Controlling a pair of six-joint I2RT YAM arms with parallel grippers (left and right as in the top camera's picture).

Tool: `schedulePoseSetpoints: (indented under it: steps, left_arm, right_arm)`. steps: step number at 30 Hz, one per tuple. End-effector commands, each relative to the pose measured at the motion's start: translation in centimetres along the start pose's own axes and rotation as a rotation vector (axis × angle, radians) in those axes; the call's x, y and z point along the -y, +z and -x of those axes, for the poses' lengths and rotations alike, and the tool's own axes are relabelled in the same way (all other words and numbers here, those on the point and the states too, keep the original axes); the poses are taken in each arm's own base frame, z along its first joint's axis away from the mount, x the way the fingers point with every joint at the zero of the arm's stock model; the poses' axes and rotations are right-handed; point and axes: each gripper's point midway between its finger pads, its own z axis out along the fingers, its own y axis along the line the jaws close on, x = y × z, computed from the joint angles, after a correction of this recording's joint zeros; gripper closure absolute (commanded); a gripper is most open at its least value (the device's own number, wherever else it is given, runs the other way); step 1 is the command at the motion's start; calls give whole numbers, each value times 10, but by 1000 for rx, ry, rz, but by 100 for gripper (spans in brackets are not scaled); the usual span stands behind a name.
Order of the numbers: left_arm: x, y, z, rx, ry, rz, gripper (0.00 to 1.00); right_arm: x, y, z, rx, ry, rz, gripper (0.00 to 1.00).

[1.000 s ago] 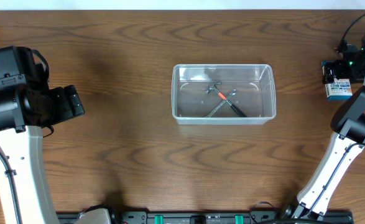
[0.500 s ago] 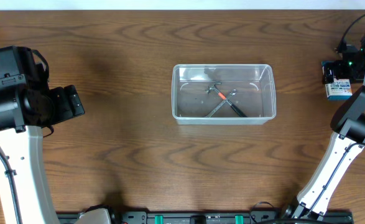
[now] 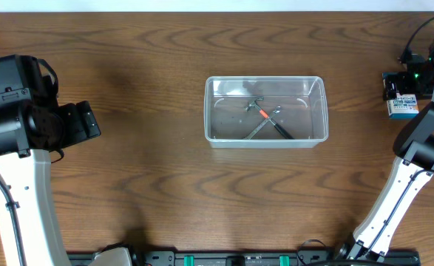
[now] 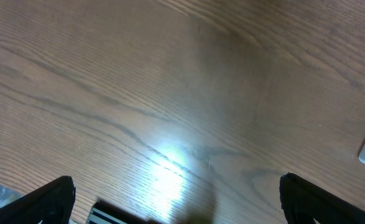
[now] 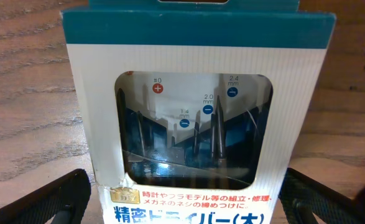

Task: Pack container
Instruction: 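Lower the right gripper and grip the screwdriver box's top edge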

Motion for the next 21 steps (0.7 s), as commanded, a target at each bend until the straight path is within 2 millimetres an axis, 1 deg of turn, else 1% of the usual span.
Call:
schedulePoseSetpoints:
  steps: [1, 14, 21]
  left_arm:
    - [-2, -3, 2, 10, 0, 2, 2]
    - [-2, -3, 2, 10, -1, 2, 2]
    - [-2, -3, 2, 10, -1, 2, 2]
  right_arm:
    - [0, 5, -2, -7, -6, 15, 1]
    - [-1, 5, -4, -15, -6, 19, 1]
    - [-2, 8, -7, -27, -6, 25, 1]
